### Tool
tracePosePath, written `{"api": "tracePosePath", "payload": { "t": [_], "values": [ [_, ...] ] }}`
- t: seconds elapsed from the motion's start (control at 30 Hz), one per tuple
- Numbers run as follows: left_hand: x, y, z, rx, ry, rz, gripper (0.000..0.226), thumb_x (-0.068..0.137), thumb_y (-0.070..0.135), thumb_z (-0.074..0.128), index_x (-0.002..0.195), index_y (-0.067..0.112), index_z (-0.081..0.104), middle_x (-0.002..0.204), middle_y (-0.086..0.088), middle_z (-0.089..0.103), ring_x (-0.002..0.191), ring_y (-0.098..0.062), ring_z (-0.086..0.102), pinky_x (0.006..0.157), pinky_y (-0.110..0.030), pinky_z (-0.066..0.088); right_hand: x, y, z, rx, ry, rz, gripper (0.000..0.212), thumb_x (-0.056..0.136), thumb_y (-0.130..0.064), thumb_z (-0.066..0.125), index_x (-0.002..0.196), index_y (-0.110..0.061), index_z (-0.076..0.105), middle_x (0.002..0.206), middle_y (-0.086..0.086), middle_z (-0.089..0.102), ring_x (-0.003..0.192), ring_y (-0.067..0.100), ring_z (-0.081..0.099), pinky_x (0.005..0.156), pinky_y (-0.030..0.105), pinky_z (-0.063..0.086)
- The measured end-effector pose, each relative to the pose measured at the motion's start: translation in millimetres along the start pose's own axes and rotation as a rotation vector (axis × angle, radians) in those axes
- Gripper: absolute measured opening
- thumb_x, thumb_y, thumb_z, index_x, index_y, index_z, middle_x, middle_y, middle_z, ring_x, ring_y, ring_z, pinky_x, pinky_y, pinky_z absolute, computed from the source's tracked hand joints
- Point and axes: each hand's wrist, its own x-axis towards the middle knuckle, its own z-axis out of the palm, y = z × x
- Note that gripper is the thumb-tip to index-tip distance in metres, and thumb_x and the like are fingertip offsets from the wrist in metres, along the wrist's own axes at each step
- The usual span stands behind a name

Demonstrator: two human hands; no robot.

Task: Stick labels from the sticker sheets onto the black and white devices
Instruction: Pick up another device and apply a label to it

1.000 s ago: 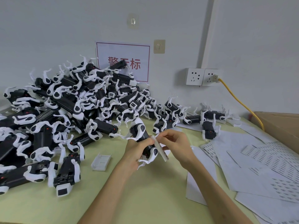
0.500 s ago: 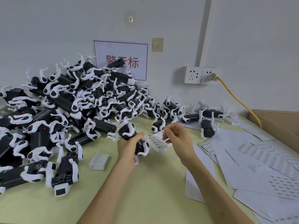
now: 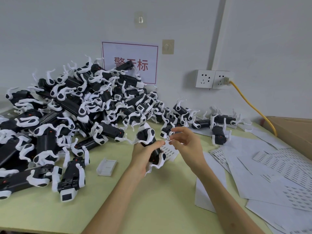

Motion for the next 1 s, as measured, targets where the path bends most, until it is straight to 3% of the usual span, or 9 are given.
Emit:
{"api": "tracePosePath", "payload": {
  "t": [0.13,0.27,0.4,0.57,0.73,0.9,1.0],
  "values": [
    [2.7,-0.9,-3.8,-0.016,0.000,0.008,0.030,0.084,0.001,0.076,0.068,0.008,0.052,0.060,-0.009,0.053,0.037,-0.022,0.048,0.040,-0.018,0.029,-2.1,1.8,2.1,-0.041,-0.035,-0.037,0.035,0.088,0.009,0.058,0.106,-0.020,0.067,0.085,-0.002,0.077,0.079,0.015,0.072,0.071,0.021,0.051],
    [2.5,-0.8,-2.7,0.055,0.030,0.068,0.018,0.085,-0.002,0.075,0.077,0.003,0.060,0.060,-0.010,0.054,0.037,-0.022,0.049,0.034,-0.018,0.032,-3.8,1.9,3.9,-0.073,-0.084,-0.045,0.029,0.088,0.000,0.070,0.104,-0.024,0.068,0.085,-0.003,0.076,0.078,0.013,0.070,0.071,0.019,0.048],
    [3.5,-4.3,-2.1,0.103,0.030,0.111,0.023,0.085,-0.005,0.072,0.067,0.006,0.062,0.058,-0.009,0.055,0.039,-0.021,0.050,0.040,-0.020,0.036,-4.2,1.7,3.9,-0.083,-0.086,-0.058,0.027,0.087,-0.004,0.073,0.101,-0.027,0.068,0.084,-0.005,0.076,0.077,0.013,0.070,0.068,0.016,0.046],
    [10.3,-7.3,-5.7,0.172,0.040,0.185,0.014,0.083,-0.003,0.073,0.074,0.006,0.066,0.066,-0.008,0.062,0.054,-0.021,0.058,0.051,-0.025,0.046,-4.3,3.3,4.3,-0.104,-0.097,-0.067,0.029,0.084,-0.001,0.073,0.101,-0.025,0.069,0.082,-0.007,0.076,0.077,0.014,0.070,0.069,0.015,0.046],
    [12.2,-10.4,-7.2,0.163,0.014,0.176,0.011,0.081,-0.005,0.071,0.077,-0.001,0.062,0.067,-0.009,0.057,0.047,-0.020,0.055,0.045,-0.023,0.041,-4.0,4.2,5.5,-0.133,-0.106,-0.063,0.028,0.084,-0.002,0.074,0.102,-0.023,0.069,0.080,-0.007,0.076,0.074,0.012,0.068,0.070,0.018,0.048],
    [11.2,-11.0,-6.1,0.195,-0.006,0.207,0.035,0.063,0.012,0.075,0.080,-0.008,0.052,0.068,-0.009,0.054,0.046,-0.020,0.055,0.055,-0.025,0.039,-4.9,4.0,5.9,-0.179,-0.091,-0.058,0.018,0.086,-0.003,0.075,0.094,-0.019,0.073,0.081,-0.009,0.075,0.073,0.007,0.067,0.067,0.014,0.045],
    [13.0,-11.9,-7.9,0.266,0.008,0.237,0.029,0.056,0.026,0.075,0.070,0.005,0.060,0.064,-0.006,0.059,0.052,-0.020,0.058,0.063,-0.035,0.038,-4.9,3.1,5.6,-0.201,-0.114,-0.055,0.012,0.087,-0.005,0.074,0.085,-0.016,0.075,0.081,-0.011,0.073,0.072,0.004,0.065,0.066,0.013,0.045]
  ]
}}
